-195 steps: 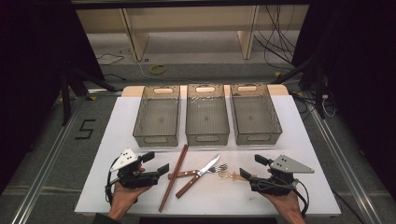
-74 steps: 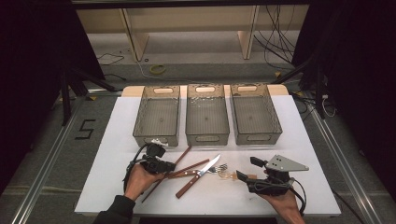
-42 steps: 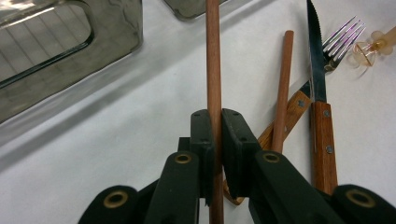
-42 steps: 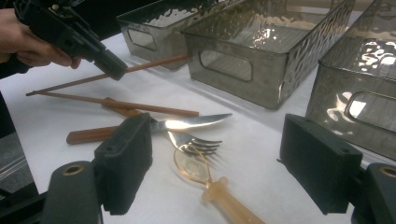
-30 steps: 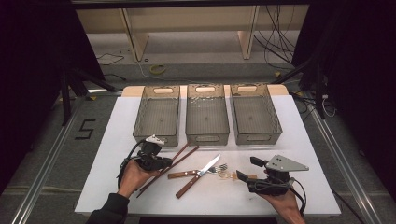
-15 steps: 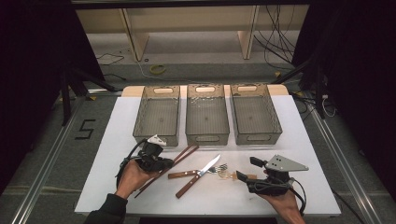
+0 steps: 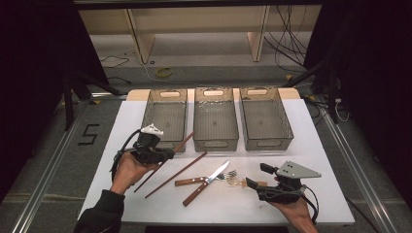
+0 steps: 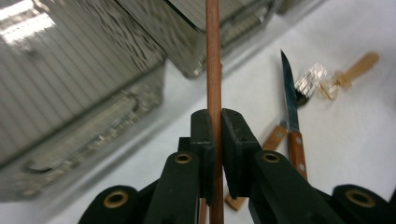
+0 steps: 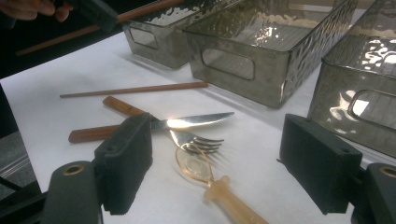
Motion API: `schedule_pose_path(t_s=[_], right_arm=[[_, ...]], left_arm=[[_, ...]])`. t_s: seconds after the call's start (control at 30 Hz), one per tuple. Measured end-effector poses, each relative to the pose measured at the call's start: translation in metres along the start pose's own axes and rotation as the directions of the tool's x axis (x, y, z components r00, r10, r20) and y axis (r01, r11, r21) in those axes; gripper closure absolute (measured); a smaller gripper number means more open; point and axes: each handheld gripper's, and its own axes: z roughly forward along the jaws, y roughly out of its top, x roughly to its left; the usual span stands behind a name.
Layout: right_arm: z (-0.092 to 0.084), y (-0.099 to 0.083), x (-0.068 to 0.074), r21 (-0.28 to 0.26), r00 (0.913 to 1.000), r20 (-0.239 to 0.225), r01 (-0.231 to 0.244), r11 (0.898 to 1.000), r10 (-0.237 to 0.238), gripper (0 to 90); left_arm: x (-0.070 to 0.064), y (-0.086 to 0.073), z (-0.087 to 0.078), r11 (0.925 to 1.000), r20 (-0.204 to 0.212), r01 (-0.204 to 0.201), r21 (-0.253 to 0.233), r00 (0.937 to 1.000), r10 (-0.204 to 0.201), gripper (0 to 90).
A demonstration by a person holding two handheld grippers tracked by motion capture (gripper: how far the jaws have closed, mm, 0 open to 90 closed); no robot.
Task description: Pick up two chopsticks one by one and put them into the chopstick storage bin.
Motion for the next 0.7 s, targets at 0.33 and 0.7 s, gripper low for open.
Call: schedule_pose_path(t_s=[0.33,0.7], right_arm=[[0.0,0.0,-0.001,-0.003,1.0,-0.003,-0.002,1.0,0.002,26.1],[0.0,0.0,-0.001,-0.002,1.0,-0.007,-0.006,1.0,0.006,26.1]], left_arm=[[0.028,0.027,-0.005,0.9944,-0.031,0.051,-0.092,0.998,-0.054,83.4],[0.047,0.058,-0.001,0.989,-0.078,0.061,-0.135,0.9944,-0.071,83.4]])
